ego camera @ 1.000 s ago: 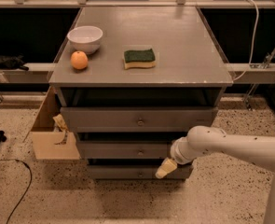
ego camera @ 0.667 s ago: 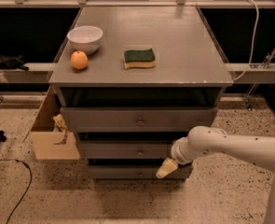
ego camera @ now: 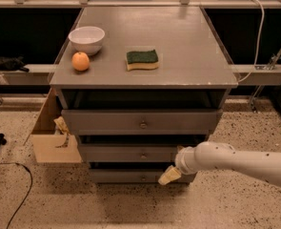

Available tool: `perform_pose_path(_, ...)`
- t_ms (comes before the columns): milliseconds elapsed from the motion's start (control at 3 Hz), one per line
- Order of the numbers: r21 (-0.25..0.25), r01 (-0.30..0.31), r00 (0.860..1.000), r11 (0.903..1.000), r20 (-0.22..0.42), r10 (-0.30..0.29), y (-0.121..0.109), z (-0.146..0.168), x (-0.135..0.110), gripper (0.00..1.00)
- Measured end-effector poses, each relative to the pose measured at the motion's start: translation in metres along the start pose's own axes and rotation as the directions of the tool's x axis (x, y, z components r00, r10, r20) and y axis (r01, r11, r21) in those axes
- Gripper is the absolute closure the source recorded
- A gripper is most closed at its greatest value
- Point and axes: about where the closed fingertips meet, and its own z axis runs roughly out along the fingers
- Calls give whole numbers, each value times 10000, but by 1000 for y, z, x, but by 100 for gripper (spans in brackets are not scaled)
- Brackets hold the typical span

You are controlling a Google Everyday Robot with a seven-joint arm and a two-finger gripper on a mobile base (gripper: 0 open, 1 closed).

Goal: Open middle drawer

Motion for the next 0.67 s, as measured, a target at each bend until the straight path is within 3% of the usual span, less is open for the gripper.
perform_pose_path(333, 1146, 80, 9955, 9934, 929, -188, -11, 5, -12, 0)
perform_pose_path(667, 1356, 57, 9934, 9908, 1129, -212, -17, 4, -19, 0)
